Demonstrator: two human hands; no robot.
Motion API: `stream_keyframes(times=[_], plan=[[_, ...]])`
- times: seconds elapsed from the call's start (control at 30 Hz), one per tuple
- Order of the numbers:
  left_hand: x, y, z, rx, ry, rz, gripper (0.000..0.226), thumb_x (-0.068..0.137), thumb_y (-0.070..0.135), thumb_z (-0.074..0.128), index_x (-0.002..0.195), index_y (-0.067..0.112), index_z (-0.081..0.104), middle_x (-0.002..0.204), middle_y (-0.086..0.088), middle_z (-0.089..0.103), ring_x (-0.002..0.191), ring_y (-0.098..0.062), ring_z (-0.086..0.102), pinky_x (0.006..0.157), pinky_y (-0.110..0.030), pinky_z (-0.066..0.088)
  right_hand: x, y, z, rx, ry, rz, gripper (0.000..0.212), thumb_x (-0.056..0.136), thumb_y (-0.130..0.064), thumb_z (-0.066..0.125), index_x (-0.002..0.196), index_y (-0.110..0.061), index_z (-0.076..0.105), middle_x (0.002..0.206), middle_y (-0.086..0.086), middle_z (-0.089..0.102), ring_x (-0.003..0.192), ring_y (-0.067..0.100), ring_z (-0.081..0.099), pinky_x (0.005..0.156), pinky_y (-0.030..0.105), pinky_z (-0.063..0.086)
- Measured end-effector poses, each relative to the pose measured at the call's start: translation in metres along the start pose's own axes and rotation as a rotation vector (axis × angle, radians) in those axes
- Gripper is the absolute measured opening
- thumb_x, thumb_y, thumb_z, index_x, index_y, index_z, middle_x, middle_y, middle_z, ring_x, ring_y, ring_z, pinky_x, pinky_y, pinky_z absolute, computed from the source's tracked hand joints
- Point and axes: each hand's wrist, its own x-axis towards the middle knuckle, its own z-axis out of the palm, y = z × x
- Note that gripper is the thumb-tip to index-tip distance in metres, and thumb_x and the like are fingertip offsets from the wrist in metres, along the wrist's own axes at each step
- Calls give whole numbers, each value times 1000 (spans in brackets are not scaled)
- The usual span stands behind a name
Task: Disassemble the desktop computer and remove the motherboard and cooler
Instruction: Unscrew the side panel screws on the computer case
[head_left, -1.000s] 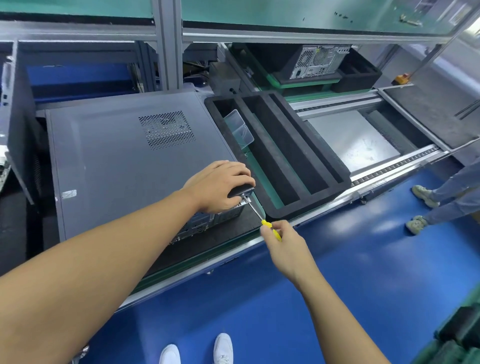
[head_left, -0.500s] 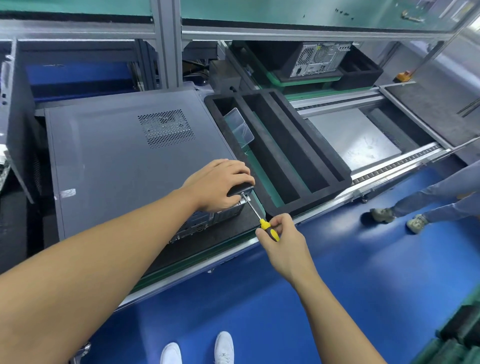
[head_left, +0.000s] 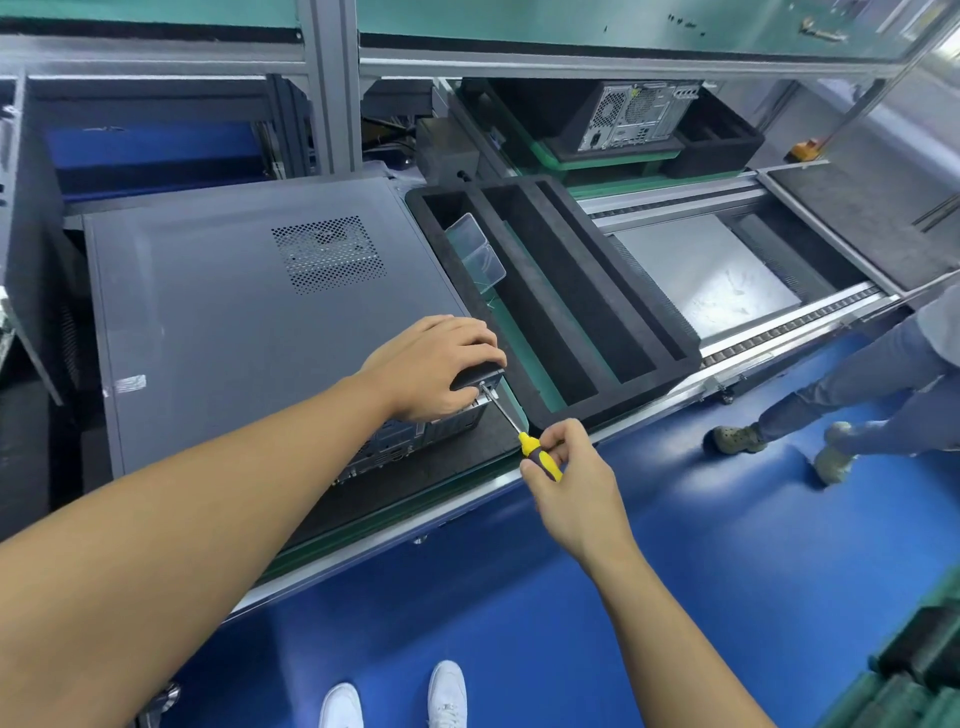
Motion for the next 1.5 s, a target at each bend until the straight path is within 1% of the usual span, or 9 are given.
stream_keyframes(times=[0.13, 0.33, 0.53, 0.77, 0.93, 1.07, 1.2, 1.37, 1.5], plan=[[-1, 1, -1, -5, 6, 0, 41, 87, 40, 54, 128, 39, 53, 136, 14, 49, 134, -11, 39, 114, -34, 27, 0, -4, 0, 5, -78, 95, 23, 96, -46, 52, 97, -23, 55, 77, -9, 56, 65, 7, 50, 53, 21, 37], [-1, 2, -2, 3, 0, -1, 42, 88, 41, 56, 130, 39, 52, 136, 14, 48, 134, -11, 38, 115, -34, 26, -2, -1, 1, -58, -85, 108, 34, 100, -37, 40, 86, -13, 61, 71, -1, 59, 56, 11, 40, 45, 21, 32], [-1, 1, -2, 2, 7, 0, 41, 88, 40, 56, 129, 38, 53, 136, 14, 49, 133, -11, 38, 114, -33, 26, -6, 1, 4, 122, -55, 118, 14, 97, -33, 55, 88, -23, 55, 78, -4, 58, 63, 22, 65, 54, 40, 58], [-1, 1, -1, 9, 3, -1, 42, 88, 41, 56, 130, 38, 53, 137, 13, 48, 134, -11, 38, 115, -33, 25, -3, 1, 1, 43, -1, 59, 17, 94, -40, 58, 84, -27, 54, 78, -9, 59, 68, 2, 52, 49, 13, 40], [0, 1, -1, 8, 3, 2, 41, 89, 41, 55, 129, 39, 52, 136, 14, 49, 134, -11, 38, 115, -34, 26, -1, 3, 0, -53, -64, 159, 41, 98, -35, 38, 83, -4, 60, 65, 0, 53, 58, 15, 41, 50, 29, 32], [-1, 0, 0, -4, 10, -2, 41, 88, 40, 56, 128, 40, 53, 135, 15, 49, 133, -10, 39, 115, -34, 27, -3, 3, -3, -43, -44, 105, 20, 98, -37, 50, 86, -24, 60, 77, -11, 61, 66, 6, 55, 51, 19, 41], [0, 0, 1, 1, 8, -1, 41, 87, 40, 55, 128, 39, 53, 135, 15, 49, 133, -11, 40, 114, -34, 27, -4, 2, 1, 61, -25, 86, 11, 92, -30, 60, 86, -27, 52, 82, -4, 58, 75, 25, 63, 63, 44, 58], [0, -1, 1, 5, 7, -2, 42, 87, 41, 55, 128, 40, 53, 136, 15, 49, 133, -11, 40, 115, -35, 28, -3, -1, 0, -15, -16, 23, 20, 90, -36, 67, 89, -27, 49, 85, -6, 55, 71, 12, 52, 55, 23, 39], [0, -1, 1, -1, 10, 0, 41, 87, 41, 56, 128, 40, 53, 136, 15, 49, 133, -10, 40, 115, -34, 28, -4, -1, 0, -24, -68, 120, 31, 99, -38, 42, 82, -16, 55, 68, -8, 52, 59, 13, 43, 50, 26, 33]])
